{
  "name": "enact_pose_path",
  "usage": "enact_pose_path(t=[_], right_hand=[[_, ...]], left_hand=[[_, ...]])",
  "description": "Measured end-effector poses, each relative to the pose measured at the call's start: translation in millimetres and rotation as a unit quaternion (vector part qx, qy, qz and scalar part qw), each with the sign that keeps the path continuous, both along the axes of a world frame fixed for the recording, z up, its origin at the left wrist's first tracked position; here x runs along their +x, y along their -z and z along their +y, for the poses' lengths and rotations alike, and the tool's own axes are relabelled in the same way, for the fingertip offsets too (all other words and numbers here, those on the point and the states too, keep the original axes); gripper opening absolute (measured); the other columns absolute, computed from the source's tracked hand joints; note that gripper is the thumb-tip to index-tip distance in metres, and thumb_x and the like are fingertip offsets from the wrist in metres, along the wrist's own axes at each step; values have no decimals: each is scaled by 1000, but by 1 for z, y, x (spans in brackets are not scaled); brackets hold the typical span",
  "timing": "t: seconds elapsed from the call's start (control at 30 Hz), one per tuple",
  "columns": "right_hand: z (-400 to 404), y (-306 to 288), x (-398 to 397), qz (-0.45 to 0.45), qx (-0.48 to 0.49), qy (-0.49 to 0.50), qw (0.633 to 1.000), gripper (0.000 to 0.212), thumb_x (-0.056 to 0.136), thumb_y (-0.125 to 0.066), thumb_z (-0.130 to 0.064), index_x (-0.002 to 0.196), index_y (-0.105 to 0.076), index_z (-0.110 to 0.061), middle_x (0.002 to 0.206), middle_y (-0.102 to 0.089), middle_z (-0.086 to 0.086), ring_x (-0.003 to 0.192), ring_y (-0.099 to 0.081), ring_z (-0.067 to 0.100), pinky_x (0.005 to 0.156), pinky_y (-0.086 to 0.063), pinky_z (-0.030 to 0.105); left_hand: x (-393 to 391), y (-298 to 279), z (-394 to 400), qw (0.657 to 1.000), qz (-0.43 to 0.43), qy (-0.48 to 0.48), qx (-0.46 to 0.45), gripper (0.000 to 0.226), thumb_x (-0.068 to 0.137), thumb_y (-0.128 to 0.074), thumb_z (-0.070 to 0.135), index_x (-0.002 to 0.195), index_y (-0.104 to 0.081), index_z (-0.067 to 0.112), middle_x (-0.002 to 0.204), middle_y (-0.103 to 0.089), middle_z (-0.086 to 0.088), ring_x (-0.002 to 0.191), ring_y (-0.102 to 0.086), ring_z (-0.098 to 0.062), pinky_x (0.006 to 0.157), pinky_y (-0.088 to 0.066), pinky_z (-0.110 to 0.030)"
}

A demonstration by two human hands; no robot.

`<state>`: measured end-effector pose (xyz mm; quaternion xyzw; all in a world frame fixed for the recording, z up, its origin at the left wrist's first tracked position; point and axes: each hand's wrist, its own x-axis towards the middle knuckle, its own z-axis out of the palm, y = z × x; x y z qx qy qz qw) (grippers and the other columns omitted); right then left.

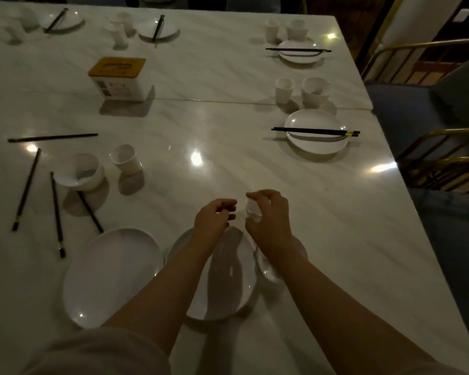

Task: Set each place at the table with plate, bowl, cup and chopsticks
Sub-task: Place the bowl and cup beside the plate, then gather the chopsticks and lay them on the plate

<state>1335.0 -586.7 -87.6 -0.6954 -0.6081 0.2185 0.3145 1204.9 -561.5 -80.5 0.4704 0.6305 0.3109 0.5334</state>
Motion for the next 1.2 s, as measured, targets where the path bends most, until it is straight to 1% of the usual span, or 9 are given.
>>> enact_pose_path(t=[0.13,0.37,0.5,0.6,0.7,0.8,0.87,1.0,1.2], right_hand=[[-3,-1,-27,5,8,-39,999,41,82,-65,-10,119,-59,-24,123,-50,-3,116,-40,11,93,-24,11],[17,-4,-94,41,1,-107,993,35,81,-63,-7,114,-61,-18,116,-57,0,110,-49,16,87,-26,4],[35,-1,-154,50,-23,-122,991,30,85,-62,-11,113,-63,-18,113,-60,-2,105,-50,9,90,-34,14],[47,1,-207,56,-51,-133,988,27,86,-61,-13,113,-66,-18,110,-62,-1,95,-47,3,87,-38,17],[56,4,-258,74,-71,-133,986,25,86,-60,-10,108,-70,-15,106,-65,2,93,-53,10,83,-35,16],[61,6,-303,84,-83,-126,985,24,87,-58,-10,106,-71,-15,105,-67,2,91,-51,8,83,-36,16],[65,8,-326,79,-92,-125,985,24,87,-58,-10,106,-71,-15,105,-67,2,94,-55,10,84,-38,16],[65,14,-353,78,-95,-113,986,21,87,-58,-9,101,-72,-14,100,-68,2,86,-50,5,73,-34,8],[58,17,-359,85,-113,-106,984,22,88,-56,-7,100,-72,-15,101,-68,2,89,-52,5,79,-37,12]], left_hand=[[-27,-5,-8,998,-13,-55,23,33,96,-39,0,103,-67,16,99,-68,-3,89,-67,-16,84,-55,-32],[-108,-9,7,991,5,-127,50,31,95,-40,1,102,-66,17,96,-68,-1,87,-66,-13,80,-54,-29],[-172,-2,22,985,30,-157,58,28,94,-44,2,99,-66,19,97,-68,-4,91,-66,-18,83,-53,-33],[-228,9,28,980,100,-155,70,24,93,-50,7,100,-66,23,98,-68,1,93,-64,-15,81,-52,-29],[-283,16,30,964,195,-157,87,20,91,-56,9,104,-68,18,101,-65,2,90,-58,-11,70,-42,-18],[-332,31,36,943,280,-151,97,23,83,-62,7,104,-68,12,108,-57,-9,96,-58,-22,80,-42,-25],[-352,41,39,938,311,-135,66,30,80,-68,11,109,-62,11,115,-50,-12,101,-55,-28,87,-47,-32],[-368,51,41,941,321,-108,21,34,81,-69,17,109,-50,9,115,-49,-11,100,-54,-28,84,-49,-37],[-376,46,43,953,268,-137,-27,20,86,-57,6,104,-50,4,109,-58,-15,87,-54,-25,69,-42,-30]])
